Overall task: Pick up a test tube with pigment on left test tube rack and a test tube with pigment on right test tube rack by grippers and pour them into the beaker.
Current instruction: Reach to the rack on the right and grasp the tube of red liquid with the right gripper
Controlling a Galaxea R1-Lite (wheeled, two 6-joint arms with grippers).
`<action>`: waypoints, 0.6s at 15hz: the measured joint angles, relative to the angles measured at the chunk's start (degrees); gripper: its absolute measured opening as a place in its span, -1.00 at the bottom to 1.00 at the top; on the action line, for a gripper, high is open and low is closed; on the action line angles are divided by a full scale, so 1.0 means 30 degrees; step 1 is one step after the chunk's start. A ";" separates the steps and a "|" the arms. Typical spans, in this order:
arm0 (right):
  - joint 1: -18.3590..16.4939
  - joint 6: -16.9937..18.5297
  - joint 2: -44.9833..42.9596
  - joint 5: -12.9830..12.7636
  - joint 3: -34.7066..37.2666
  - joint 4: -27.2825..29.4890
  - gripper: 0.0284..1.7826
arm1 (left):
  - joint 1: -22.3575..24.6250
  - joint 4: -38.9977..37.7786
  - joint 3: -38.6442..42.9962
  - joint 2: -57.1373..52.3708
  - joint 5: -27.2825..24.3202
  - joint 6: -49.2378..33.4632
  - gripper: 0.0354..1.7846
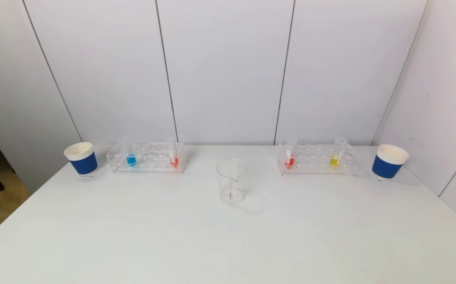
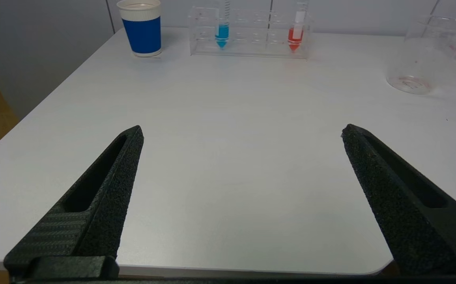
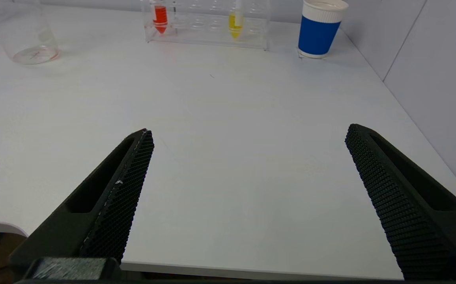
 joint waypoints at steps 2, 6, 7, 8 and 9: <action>0.0000 -0.0012 0.0000 0.0008 -0.0008 0.0000 0.99 | 0.0000 0.0000 0.0000 0.0000 0.0000 0.0000 0.98; 0.0000 -0.0012 0.0000 0.0016 0.0012 -0.0016 0.99 | 0.0000 -0.0004 0.0000 0.0000 0.0004 0.0008 0.98; 0.0000 -0.0012 0.0000 0.0016 0.0012 -0.0016 0.99 | 0.0000 -0.0004 0.0000 0.0000 0.0000 0.0000 0.98; 0.0000 -0.0004 0.0000 0.0016 0.0004 -0.0016 0.99 | 0.0000 -0.0004 0.0000 0.0000 0.0004 0.0008 0.98; 0.0000 -0.0020 0.0000 -0.0008 0.0000 -0.0008 0.99 | 0.0000 0.0000 0.0000 0.0000 0.0004 0.0008 0.98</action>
